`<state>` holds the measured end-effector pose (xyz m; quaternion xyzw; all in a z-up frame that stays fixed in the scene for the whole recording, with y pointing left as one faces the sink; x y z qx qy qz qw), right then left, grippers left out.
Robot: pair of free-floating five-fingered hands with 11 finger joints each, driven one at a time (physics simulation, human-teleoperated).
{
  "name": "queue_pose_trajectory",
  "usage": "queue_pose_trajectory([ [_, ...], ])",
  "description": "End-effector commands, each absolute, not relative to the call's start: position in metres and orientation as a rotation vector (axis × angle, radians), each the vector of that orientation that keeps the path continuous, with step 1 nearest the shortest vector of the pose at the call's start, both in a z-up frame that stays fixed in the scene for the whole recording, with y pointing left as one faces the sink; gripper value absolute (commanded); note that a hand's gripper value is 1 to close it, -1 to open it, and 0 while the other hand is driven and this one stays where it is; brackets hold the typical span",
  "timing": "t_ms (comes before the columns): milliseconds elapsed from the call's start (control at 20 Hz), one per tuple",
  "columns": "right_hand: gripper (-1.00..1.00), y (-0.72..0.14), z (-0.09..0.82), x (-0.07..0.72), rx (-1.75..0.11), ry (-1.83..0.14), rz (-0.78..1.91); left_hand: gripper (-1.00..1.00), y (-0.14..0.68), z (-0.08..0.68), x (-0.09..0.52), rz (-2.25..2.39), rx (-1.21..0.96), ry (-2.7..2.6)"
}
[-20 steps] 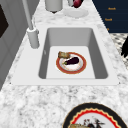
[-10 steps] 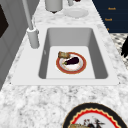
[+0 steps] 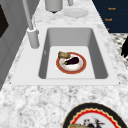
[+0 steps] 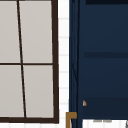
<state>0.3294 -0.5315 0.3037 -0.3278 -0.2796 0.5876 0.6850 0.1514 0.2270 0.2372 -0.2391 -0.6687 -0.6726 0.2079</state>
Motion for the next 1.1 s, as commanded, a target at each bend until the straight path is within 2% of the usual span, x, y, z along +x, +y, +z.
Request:
queue_pose_trajectory([
  [0,1.0,-0.529,0.319,0.298,-0.732,-0.628,1.315,0.0,0.227,0.237,0.151,-1.872,-0.666,-1.861],
  [600,1.0,-0.51,0.409,0.224,-0.71,-0.623,1.317,0.0,0.227,0.237,0.151,-1.872,-0.666,-1.861],
  [1050,1.0,-0.472,0.469,0.204,-0.661,-0.525,1.373,0.0,0.227,0.237,0.151,-1.872,-0.666,-1.861],
])
